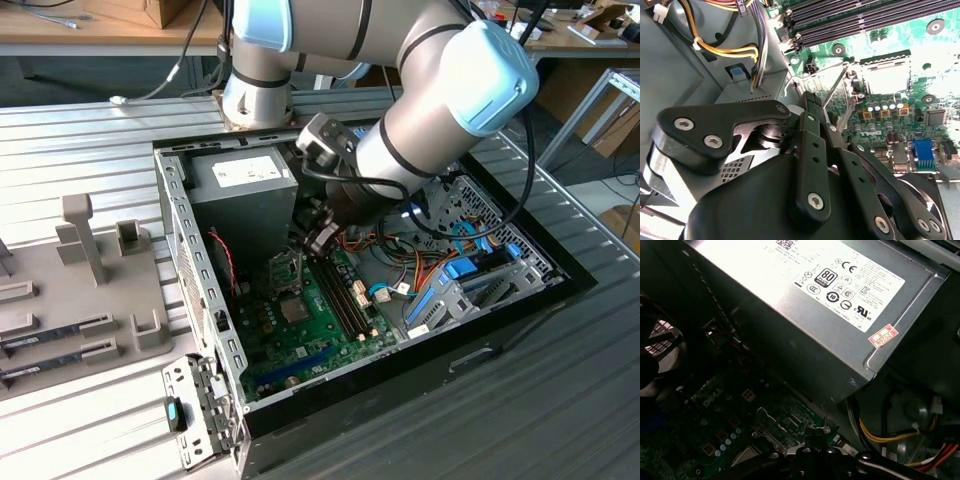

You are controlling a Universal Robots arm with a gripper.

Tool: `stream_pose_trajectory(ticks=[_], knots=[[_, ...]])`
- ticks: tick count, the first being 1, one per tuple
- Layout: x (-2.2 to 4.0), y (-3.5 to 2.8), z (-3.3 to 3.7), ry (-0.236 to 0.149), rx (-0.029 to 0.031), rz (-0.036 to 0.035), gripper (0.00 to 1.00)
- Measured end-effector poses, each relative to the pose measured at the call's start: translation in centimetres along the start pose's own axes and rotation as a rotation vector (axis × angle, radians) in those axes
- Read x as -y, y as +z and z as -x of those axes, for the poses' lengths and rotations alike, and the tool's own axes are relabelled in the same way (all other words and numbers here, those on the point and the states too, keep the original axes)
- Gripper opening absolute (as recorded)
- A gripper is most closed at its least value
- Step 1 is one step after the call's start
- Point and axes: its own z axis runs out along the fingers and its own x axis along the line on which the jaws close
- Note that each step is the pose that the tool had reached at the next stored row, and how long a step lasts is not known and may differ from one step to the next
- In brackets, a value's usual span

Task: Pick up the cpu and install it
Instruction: 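Install the first cpu locking lever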

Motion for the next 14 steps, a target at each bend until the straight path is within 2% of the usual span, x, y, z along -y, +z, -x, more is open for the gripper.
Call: stream_pose_trajectory(ticks=[14], knots=[[0.54, -0.2, -0.49, -0.001, -0.0038, -0.0036, 0.11]])
